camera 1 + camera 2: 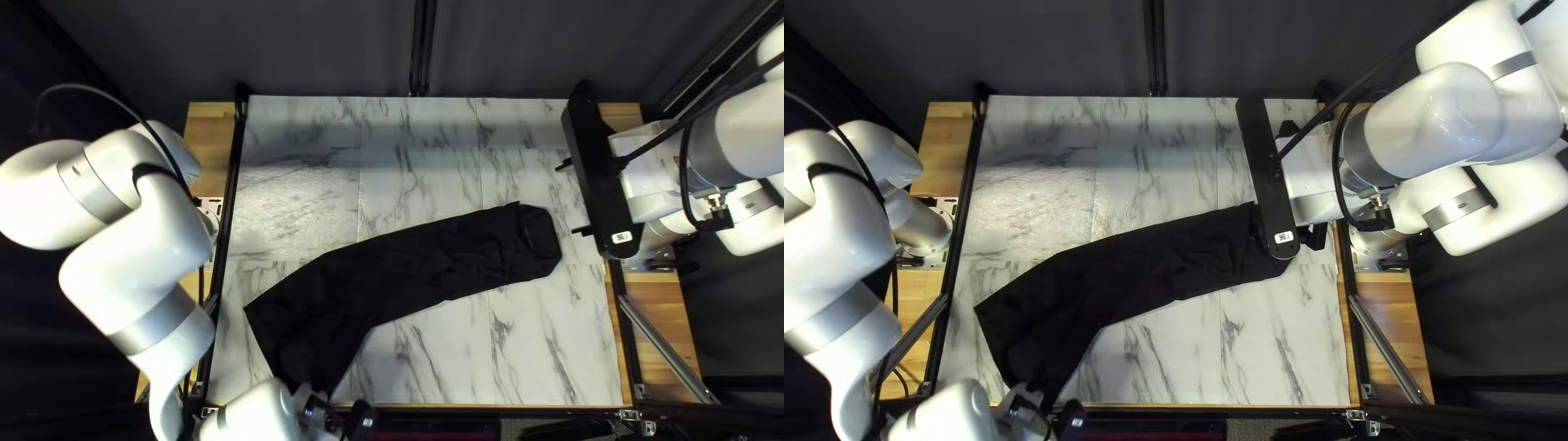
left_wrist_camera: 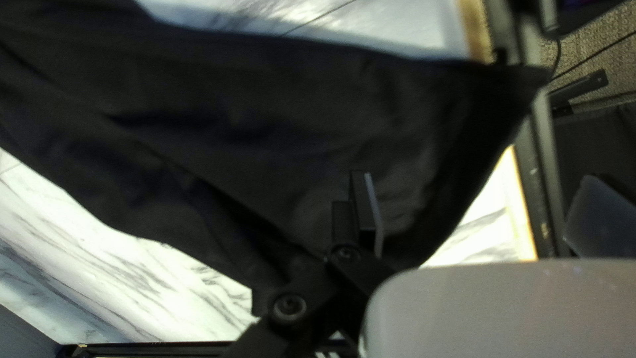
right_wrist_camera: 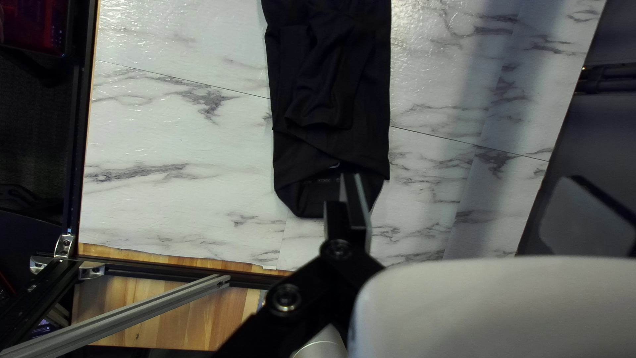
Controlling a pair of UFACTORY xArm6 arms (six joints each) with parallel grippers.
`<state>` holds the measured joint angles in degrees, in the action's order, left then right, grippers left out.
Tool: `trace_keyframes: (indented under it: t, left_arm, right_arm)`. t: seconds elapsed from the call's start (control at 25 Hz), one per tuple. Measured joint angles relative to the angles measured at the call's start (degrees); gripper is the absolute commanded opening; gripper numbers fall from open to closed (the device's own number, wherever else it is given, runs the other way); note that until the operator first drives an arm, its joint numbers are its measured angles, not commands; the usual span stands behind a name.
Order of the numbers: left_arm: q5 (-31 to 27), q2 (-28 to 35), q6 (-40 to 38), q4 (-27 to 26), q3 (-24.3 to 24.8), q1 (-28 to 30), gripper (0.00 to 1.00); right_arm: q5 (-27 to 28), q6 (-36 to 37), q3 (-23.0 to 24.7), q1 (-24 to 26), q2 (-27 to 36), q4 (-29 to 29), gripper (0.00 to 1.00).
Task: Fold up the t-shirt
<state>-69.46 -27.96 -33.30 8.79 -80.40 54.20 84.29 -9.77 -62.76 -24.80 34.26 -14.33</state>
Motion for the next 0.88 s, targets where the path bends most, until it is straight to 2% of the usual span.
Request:
trace_keyframes:
  t: [0.12, 0.24, 0.44, 0.68, 0.72, 0.76, 0.8, 0.84, 0.88]
  left_arm:
    - [-3.03, -4.31, -2.6, 1.17, -4.89, 1.42, 1.0]
    - [-4.38, -5.85, -4.83, 2.02, -6.15, 2.19, 1.0]
    - [-3.57, -6.13, -6.42, 2.55, -4.84, 2.34, 1.0]
    - [0.08, -5.59, -7.15, 3.24, -1.78, 1.74, 1.0]
    - [0.69, -5.44, -7.15, 3.39, -1.24, 1.56, 0.89]
    - [1.28, -5.28, -7.11, 3.55, -0.72, 1.37, 0.67]
    - [1.79, -5.13, -7.04, 3.68, -0.25, 1.18, 0.33]
    - [2.22, -4.97, -6.95, 3.8, 0.14, 1.01, 0.07]
    - [2.55, -4.82, -6.88, 3.9, 0.49, 0.89, 0.03]
  right_arm:
    - [0.0, 0.0, 0.0, 0.0, 0.0, 0.0, 1.0]
    - [0.0, 0.0, 0.0, 0.0, 0.0, 0.0, 1.0]
    - [0.0, 0.0, 0.0, 0.0, 0.0, 0.0, 1.0]
    - [0.0, 0.0, 0.0, 0.0, 0.0, 0.0, 1.0]
    - [0.0, 0.0, 0.0, 0.0, 0.0, 0.0, 1.0]
    - [0.0, 0.0, 0.0, 0.0, 0.0, 0.0, 1.0]
    - [0.0, 0.0, 0.0, 0.0, 0.0, 0.0, 1.0]
    - [0.0, 0.0, 0.0, 0.0, 0.0, 0.0, 1.0]
    - [0.0, 0.0, 0.0, 0.0, 0.0, 0.0, 1.0]
